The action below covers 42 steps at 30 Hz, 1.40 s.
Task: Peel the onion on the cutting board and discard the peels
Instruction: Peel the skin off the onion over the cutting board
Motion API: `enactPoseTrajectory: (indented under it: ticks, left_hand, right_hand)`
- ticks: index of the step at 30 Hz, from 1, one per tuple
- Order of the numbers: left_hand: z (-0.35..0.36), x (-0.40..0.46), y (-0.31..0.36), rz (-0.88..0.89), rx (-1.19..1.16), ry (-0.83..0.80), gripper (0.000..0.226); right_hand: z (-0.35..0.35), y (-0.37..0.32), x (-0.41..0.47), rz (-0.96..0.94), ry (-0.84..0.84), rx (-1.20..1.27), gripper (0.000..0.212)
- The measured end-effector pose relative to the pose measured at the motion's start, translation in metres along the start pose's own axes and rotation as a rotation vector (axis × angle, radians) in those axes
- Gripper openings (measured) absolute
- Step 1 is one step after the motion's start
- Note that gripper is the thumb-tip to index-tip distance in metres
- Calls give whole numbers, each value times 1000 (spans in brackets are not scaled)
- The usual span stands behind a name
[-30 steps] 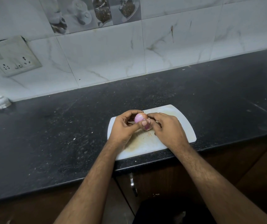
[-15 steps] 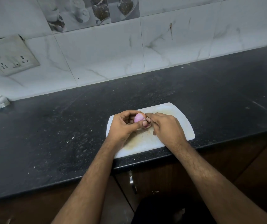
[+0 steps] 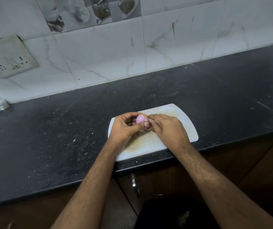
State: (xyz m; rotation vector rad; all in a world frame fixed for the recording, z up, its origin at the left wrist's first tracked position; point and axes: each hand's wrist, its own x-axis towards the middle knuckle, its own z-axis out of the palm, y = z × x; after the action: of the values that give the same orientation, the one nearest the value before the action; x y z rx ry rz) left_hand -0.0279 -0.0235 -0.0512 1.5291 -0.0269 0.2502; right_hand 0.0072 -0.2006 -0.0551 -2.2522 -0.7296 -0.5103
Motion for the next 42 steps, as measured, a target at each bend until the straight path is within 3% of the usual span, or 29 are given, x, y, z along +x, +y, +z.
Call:
enactPoseTrajectory:
  ticks: [5,18,23,42]
  left_hand:
    - [1,-1,0,3,27,-8,34]
    - [-1,1,-1,4,-1,12,38]
    - [-2,1,-1,10,19,-10,37]
    - [-2,3,-5,-28,-7,-11,46]
  right_hand:
    - [-1,2,5,138,4,120,17]
    - [2,4,6,91,-30,127,32]
    - [1,4,5,68,-23,151,23]
    - [3,1,2,21,37,77,29]
